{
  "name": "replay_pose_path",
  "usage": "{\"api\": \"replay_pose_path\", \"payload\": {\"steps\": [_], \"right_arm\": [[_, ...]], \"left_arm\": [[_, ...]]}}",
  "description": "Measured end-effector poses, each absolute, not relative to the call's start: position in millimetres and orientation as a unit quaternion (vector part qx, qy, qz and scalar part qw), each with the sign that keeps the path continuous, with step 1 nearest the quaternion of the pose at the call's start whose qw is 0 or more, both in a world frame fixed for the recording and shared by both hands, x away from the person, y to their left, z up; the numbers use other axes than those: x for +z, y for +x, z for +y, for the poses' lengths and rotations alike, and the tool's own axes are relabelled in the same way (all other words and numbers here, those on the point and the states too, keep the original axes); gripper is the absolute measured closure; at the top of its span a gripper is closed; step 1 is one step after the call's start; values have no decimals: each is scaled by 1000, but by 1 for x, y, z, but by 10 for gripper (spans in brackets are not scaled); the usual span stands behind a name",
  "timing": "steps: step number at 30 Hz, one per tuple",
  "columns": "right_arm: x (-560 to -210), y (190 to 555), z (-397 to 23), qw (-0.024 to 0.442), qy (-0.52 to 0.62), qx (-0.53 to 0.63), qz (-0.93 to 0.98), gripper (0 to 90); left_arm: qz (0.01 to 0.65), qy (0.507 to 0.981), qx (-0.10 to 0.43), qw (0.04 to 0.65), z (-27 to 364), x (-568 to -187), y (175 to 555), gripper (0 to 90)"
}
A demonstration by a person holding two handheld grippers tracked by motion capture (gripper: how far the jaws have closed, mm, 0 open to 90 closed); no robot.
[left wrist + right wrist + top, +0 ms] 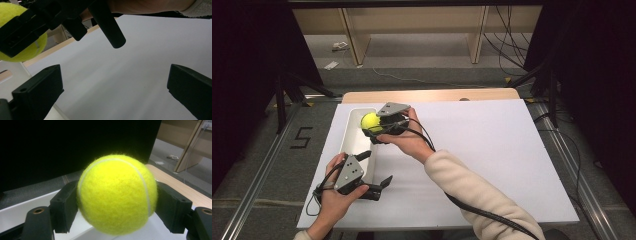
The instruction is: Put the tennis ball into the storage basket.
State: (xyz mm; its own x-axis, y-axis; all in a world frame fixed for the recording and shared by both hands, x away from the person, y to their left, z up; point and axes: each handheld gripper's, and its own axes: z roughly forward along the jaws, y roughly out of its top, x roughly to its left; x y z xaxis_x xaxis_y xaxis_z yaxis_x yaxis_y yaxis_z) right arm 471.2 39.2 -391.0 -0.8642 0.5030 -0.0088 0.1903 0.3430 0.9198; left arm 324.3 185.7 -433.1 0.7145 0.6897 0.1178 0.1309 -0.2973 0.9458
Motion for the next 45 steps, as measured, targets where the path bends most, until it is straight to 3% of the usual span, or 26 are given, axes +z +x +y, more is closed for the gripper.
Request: {"api": "replay_pose_path", "payload": {"steps": [45], "right_arm": [[-396,476,68,128,196,519,822,262]], "left_arm": [[267,762,263,528,186,-433,324,0]]}}
